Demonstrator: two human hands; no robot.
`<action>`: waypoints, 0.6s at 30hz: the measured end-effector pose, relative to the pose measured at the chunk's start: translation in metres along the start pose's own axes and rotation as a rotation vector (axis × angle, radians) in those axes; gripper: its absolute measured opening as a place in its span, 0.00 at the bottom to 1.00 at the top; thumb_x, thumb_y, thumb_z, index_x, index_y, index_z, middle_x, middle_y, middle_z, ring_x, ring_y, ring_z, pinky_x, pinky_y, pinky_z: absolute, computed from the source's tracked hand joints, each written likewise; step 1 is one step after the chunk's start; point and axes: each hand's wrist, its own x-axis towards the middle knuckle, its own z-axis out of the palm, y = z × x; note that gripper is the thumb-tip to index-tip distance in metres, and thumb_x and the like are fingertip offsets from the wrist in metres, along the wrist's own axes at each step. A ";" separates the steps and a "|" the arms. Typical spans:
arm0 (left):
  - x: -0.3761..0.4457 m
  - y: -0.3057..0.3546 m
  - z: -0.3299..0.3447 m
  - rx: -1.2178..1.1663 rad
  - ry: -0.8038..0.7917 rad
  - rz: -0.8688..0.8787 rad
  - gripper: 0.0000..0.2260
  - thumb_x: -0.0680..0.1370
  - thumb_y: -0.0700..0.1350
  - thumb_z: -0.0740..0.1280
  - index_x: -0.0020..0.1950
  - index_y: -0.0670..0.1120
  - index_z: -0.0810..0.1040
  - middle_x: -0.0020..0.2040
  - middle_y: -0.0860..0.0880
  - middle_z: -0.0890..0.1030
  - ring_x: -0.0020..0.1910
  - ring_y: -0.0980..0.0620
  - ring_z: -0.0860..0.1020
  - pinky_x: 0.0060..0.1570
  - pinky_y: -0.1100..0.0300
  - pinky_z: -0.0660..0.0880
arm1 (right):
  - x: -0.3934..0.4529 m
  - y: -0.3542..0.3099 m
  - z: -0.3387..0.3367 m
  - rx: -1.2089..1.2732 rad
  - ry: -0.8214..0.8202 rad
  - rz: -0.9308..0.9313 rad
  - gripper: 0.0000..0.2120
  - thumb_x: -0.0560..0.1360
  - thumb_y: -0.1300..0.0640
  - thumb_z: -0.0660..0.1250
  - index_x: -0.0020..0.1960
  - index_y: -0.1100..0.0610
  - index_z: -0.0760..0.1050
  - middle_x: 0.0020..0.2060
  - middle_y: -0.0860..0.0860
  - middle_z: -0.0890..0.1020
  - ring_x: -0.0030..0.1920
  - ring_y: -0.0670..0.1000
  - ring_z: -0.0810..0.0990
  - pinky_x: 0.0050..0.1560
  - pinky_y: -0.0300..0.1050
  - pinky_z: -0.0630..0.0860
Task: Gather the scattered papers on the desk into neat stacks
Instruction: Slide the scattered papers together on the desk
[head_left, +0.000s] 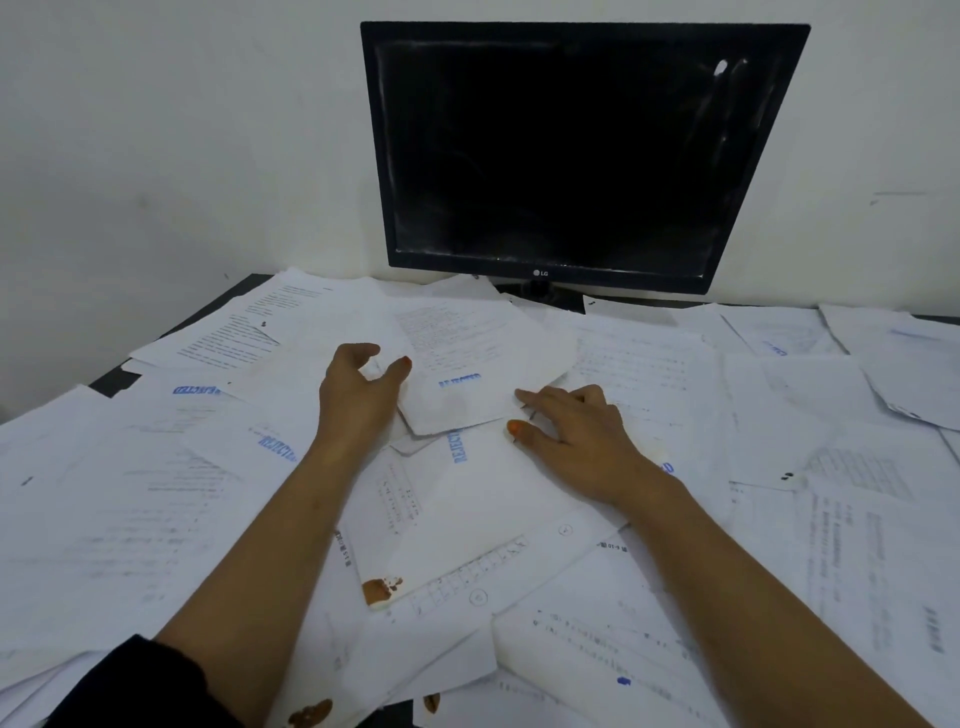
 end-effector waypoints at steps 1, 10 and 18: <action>0.001 0.002 -0.001 -0.146 -0.023 -0.078 0.21 0.75 0.48 0.73 0.65 0.46 0.72 0.63 0.49 0.75 0.58 0.51 0.76 0.56 0.57 0.75 | 0.000 0.001 -0.001 0.006 0.000 0.006 0.24 0.79 0.37 0.56 0.73 0.42 0.65 0.68 0.39 0.69 0.64 0.47 0.60 0.60 0.41 0.55; 0.001 0.003 0.002 -0.463 -0.277 -0.340 0.18 0.78 0.35 0.68 0.67 0.37 0.70 0.54 0.41 0.82 0.41 0.48 0.82 0.37 0.56 0.80 | 0.000 0.001 0.001 0.123 0.103 -0.010 0.21 0.77 0.42 0.63 0.69 0.46 0.71 0.62 0.42 0.75 0.62 0.48 0.65 0.62 0.43 0.61; 0.009 0.007 -0.008 -0.681 -0.367 -0.443 0.08 0.77 0.30 0.62 0.52 0.39 0.78 0.56 0.41 0.81 0.55 0.46 0.78 0.53 0.61 0.76 | 0.007 0.003 -0.006 -0.233 0.604 0.049 0.26 0.70 0.48 0.74 0.66 0.45 0.74 0.64 0.57 0.69 0.60 0.58 0.63 0.55 0.54 0.67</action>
